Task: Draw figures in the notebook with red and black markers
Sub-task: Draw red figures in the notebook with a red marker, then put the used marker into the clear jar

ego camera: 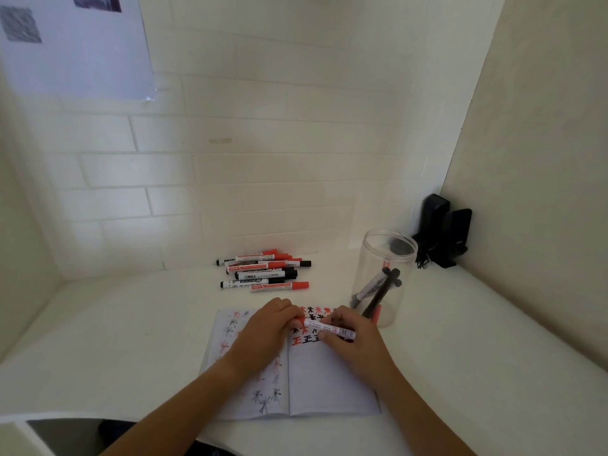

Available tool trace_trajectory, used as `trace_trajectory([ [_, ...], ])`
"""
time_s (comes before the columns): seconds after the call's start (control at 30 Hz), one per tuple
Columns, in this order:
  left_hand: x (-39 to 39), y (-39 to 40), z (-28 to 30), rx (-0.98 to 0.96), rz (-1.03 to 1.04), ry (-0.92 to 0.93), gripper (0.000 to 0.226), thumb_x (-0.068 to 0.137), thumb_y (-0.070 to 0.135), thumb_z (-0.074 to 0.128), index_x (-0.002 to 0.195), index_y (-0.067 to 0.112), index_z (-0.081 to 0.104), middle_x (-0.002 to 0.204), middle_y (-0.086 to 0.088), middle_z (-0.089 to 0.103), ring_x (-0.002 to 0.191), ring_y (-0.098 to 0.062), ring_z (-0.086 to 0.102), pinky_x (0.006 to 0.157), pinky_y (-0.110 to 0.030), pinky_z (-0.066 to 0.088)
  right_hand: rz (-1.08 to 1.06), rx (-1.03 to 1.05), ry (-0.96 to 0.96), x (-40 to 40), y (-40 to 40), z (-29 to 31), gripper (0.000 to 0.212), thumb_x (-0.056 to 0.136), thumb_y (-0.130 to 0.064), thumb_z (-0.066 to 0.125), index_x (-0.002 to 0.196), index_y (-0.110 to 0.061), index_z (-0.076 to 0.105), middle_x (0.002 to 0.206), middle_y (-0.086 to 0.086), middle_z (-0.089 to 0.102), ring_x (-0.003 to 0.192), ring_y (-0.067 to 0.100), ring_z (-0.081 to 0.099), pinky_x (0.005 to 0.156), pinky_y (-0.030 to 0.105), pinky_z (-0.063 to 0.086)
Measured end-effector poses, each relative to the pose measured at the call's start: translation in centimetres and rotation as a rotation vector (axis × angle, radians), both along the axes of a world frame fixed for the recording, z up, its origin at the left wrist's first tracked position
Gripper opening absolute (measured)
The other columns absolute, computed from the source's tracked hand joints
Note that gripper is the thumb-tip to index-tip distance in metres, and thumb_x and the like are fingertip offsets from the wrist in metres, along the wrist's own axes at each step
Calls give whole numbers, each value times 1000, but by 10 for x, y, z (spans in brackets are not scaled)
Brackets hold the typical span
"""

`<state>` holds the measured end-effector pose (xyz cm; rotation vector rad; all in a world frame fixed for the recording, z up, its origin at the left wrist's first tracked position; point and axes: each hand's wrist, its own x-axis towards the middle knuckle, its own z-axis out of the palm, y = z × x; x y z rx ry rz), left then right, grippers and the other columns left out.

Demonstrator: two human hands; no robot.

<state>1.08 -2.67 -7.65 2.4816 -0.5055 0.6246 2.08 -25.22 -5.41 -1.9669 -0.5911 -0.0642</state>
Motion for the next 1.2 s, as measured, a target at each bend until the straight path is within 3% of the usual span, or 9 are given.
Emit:
trace_trajectory([
  [0.17,-3,-1,3,-25,-17,-44,40,103,45,38,104,21,69,92,21,51,85,0,44,76,-10,34,3,62,82,-6,4,5,12,92,-18,77,85,-16,67,66,-6,65,55,8,55,54,19,44],
  [0.27,-4,-1,3,-24,-17,-64,35,102,41,41,102,21,70,91,18,56,85,2,43,77,-8,33,23,114,147,-9,4,8,14,94,-19,75,85,-12,67,64,4,68,47,16,55,47,26,44],
  [0.57,-3,1,1,-17,-39,-78,30,103,38,44,102,22,69,92,13,62,85,0,47,78,-10,36,-2,90,208,-14,7,12,22,98,-25,70,82,-10,66,61,8,67,45,20,56,44,26,44],
  [0.67,0,1,0,-1,-1,-23,31,103,43,41,110,26,67,98,15,62,90,-3,51,82,-26,47,-30,171,179,-12,9,18,5,98,-11,66,94,-11,64,74,4,67,55,17,60,52,27,49],
  [0.77,-3,-2,4,-23,54,22,35,101,50,42,128,34,58,113,18,61,102,0,52,92,-30,47,-55,359,185,-6,7,32,13,97,6,58,104,-4,55,89,9,67,63,23,64,56,30,52],
  [0.9,-8,1,12,-58,96,116,55,100,57,44,152,44,31,135,25,46,119,4,43,106,-26,36,-145,432,-8,-5,-4,69,15,98,-4,65,109,-8,57,89,11,74,69,24,73,63,33,62],
  [1.03,-11,20,3,139,108,206,65,93,69,29,149,39,40,151,13,45,141,-6,36,119,-42,28,-352,342,-354,5,-24,114,23,102,-18,64,123,-16,55,91,-3,75,74,11,76,60,27,61],
  [1.13,-11,24,-4,120,110,221,66,92,68,25,148,39,44,154,13,42,144,-5,31,122,-41,21,-496,250,-612,21,-36,138,21,106,-21,58,126,-23,54,99,-1,73,83,13,74,71,30,60],
  [1.2,-10,21,-5,116,121,226,63,93,67,27,146,40,45,153,13,43,143,-5,33,123,-42,21,-554,199,-689,30,-41,148,20,106,-18,56,126,-18,56,96,-3,70,86,16,71,76,31,58],
])
